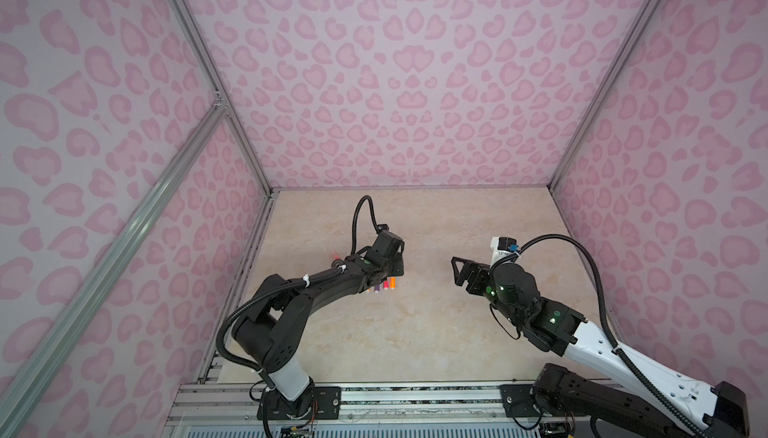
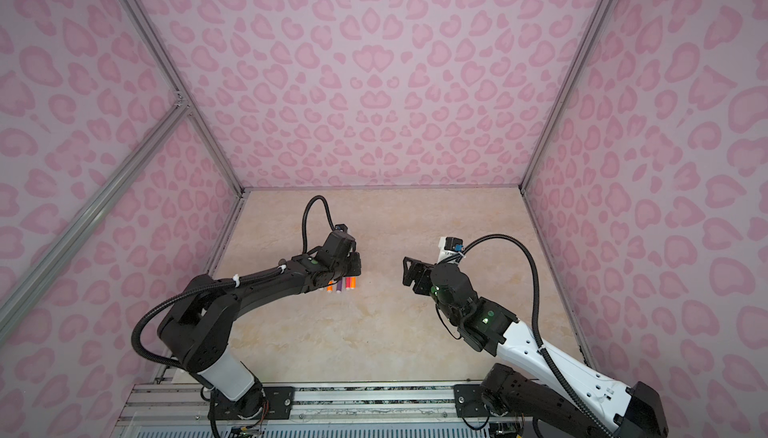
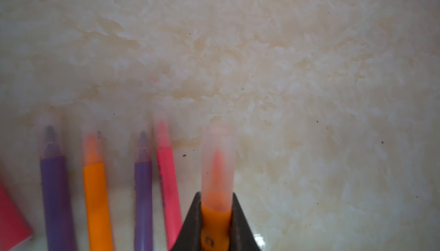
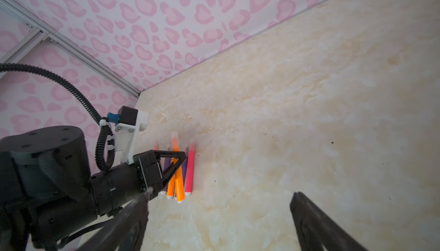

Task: Insert the pens into the pen caps
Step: 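Lower the capped orange marker into the row while the right gripper withdraws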

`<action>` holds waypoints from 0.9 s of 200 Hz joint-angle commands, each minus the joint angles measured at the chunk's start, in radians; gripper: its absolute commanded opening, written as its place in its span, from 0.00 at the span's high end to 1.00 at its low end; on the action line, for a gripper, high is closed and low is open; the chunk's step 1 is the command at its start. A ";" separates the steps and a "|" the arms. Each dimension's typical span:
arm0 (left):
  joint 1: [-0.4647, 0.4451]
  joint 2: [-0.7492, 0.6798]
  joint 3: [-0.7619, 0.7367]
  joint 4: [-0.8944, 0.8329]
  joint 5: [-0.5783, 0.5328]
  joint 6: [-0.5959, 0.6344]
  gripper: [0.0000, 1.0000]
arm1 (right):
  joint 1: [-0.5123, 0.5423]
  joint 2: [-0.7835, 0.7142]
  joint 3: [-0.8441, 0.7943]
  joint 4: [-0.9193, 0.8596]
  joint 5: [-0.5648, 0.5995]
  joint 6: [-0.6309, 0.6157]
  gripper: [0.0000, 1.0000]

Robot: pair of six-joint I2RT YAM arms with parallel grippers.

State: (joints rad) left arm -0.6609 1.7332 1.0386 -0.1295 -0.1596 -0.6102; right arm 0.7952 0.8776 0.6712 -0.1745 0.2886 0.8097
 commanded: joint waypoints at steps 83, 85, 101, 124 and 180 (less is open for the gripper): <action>-0.001 0.186 0.176 -0.115 0.042 -0.058 0.47 | -0.054 -0.067 -0.075 0.132 0.042 -0.100 0.02; -0.001 0.183 0.177 -0.116 0.042 -0.057 0.44 | -0.057 -0.078 -0.080 0.144 0.059 -0.117 0.02; -0.002 0.139 0.185 -0.133 0.036 -0.044 0.02 | -0.078 -0.117 -0.090 0.187 0.145 -0.243 0.02; -0.002 0.015 0.169 -0.136 0.012 -0.022 0.02 | -0.164 -0.107 -0.103 0.263 0.222 -0.486 0.02; 0.006 -0.569 -0.163 -0.031 -0.638 0.047 0.02 | -0.397 0.160 -0.315 0.538 0.400 -0.734 0.02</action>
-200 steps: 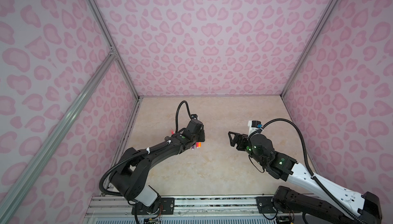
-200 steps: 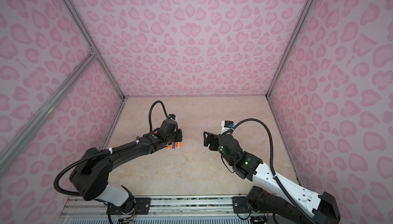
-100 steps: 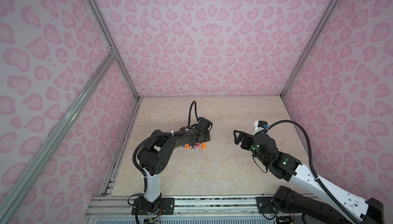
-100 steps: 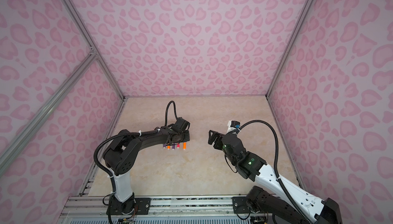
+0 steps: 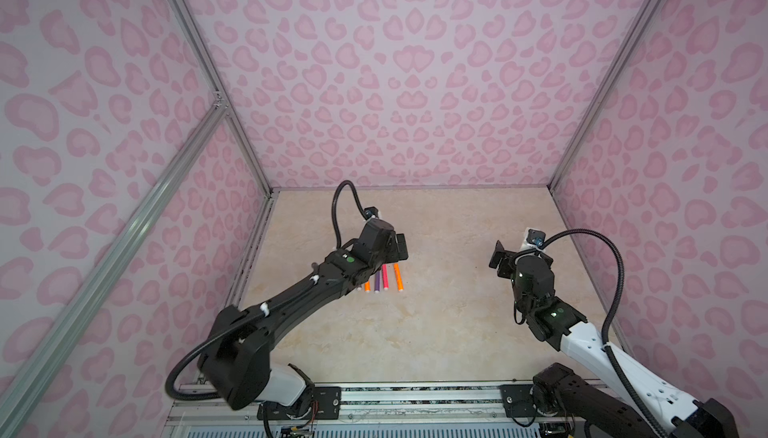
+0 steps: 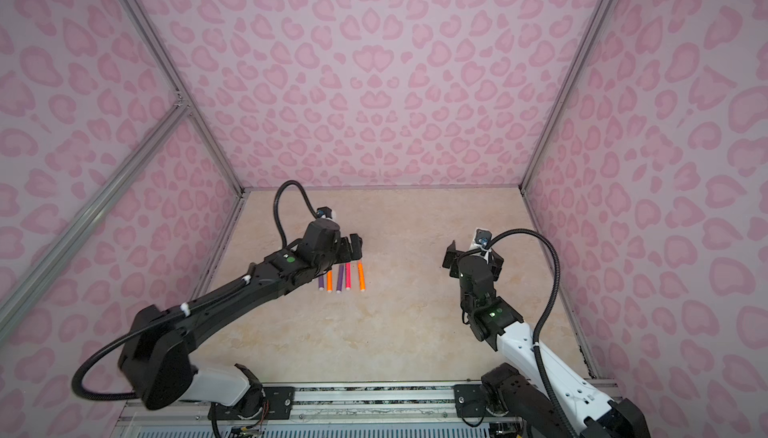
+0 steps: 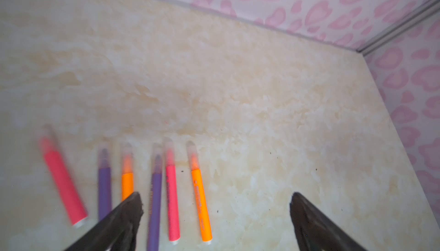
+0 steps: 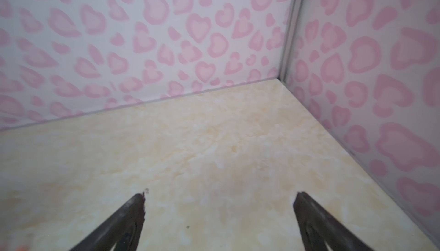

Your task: Insert the pens into the pen caps

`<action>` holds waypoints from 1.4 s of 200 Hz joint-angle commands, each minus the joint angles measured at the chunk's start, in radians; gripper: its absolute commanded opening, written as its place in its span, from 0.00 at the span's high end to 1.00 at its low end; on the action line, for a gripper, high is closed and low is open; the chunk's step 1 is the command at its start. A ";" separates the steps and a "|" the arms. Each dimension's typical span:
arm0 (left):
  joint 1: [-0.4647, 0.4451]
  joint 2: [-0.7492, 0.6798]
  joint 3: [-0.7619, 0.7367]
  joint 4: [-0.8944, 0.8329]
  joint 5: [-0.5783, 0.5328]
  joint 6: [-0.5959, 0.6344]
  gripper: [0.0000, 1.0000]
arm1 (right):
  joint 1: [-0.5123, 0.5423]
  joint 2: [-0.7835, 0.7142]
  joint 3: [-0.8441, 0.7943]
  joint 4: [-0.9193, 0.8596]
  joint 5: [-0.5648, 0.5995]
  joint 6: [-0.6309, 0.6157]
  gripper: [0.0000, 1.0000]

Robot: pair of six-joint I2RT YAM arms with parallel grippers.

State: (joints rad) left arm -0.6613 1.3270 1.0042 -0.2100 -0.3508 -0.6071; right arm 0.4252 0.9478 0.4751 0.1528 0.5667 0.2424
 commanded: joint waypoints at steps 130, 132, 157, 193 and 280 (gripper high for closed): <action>0.644 -0.046 -0.656 0.904 -0.133 0.350 0.04 | -0.163 0.508 -0.267 1.014 -0.115 -0.398 0.01; 0.644 -0.041 -0.652 0.905 -0.134 0.356 0.04 | -0.171 0.523 -0.269 1.031 -0.121 -0.393 0.01; 0.646 0.012 -0.602 0.894 -0.066 0.419 0.04 | -0.295 0.619 -0.291 1.168 -0.205 -0.264 0.03; 0.646 -0.022 -0.669 1.000 0.024 0.469 0.04 | -0.312 0.593 -0.194 0.948 -0.244 -0.261 0.00; 0.655 0.140 -0.680 1.188 0.134 0.531 0.03 | -0.353 0.589 -0.138 0.823 -0.297 -0.224 0.00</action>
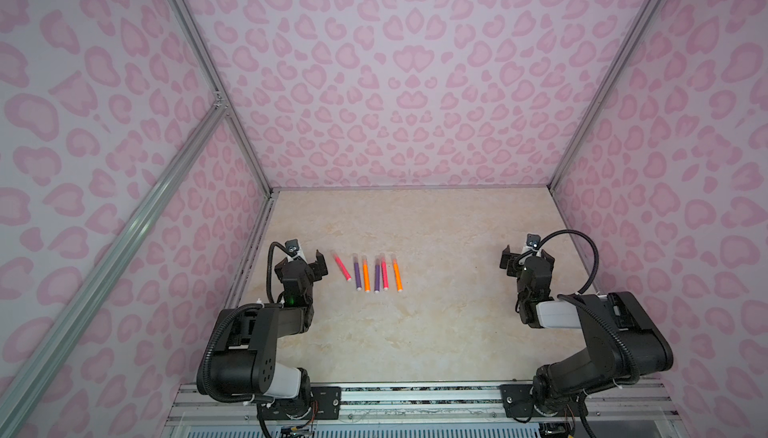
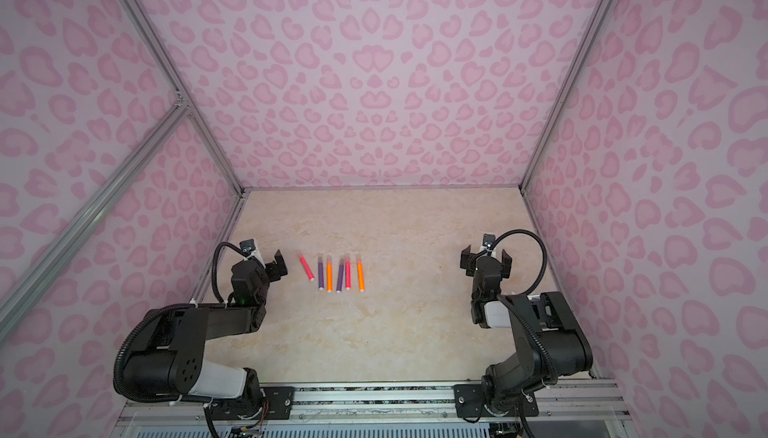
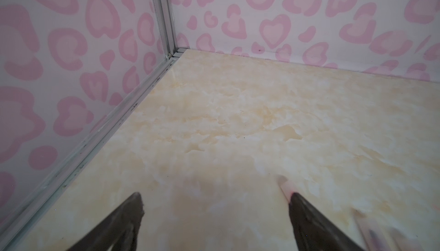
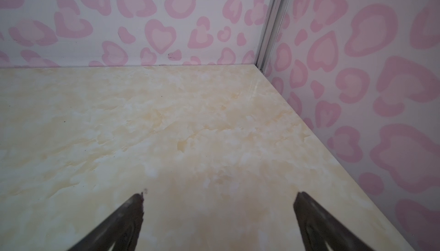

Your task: Insert the pens into the pen caps

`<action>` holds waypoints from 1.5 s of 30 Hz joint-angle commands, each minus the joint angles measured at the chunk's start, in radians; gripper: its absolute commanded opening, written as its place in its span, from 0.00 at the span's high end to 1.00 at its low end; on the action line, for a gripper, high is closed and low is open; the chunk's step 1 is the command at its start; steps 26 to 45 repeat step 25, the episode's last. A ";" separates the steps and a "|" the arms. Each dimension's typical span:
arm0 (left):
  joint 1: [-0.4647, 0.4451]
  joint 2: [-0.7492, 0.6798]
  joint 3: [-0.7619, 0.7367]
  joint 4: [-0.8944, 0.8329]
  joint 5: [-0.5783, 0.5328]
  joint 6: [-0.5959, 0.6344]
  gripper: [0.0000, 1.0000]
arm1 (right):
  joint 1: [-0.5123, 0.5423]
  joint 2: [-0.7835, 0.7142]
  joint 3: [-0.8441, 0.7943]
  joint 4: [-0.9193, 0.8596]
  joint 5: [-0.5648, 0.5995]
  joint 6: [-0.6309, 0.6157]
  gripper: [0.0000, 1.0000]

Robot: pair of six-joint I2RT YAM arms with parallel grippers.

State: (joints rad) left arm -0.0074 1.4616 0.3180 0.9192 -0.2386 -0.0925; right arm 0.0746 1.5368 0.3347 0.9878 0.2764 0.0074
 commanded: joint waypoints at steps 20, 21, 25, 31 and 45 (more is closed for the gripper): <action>0.001 0.011 0.017 0.047 0.022 0.017 0.03 | -0.002 0.002 0.002 -0.012 -0.006 0.011 0.01; 0.002 0.011 0.016 0.045 0.023 0.017 0.03 | -0.003 0.003 0.002 -0.011 -0.006 0.011 0.00; 0.001 0.005 0.011 0.051 0.024 0.016 0.03 | -0.001 0.002 0.001 -0.011 -0.007 0.011 0.00; 0.001 0.005 0.011 0.051 0.024 0.016 0.03 | -0.001 0.002 0.001 -0.011 -0.007 0.011 0.00; 0.001 0.005 0.011 0.051 0.024 0.016 0.03 | -0.001 0.002 0.001 -0.011 -0.007 0.011 0.00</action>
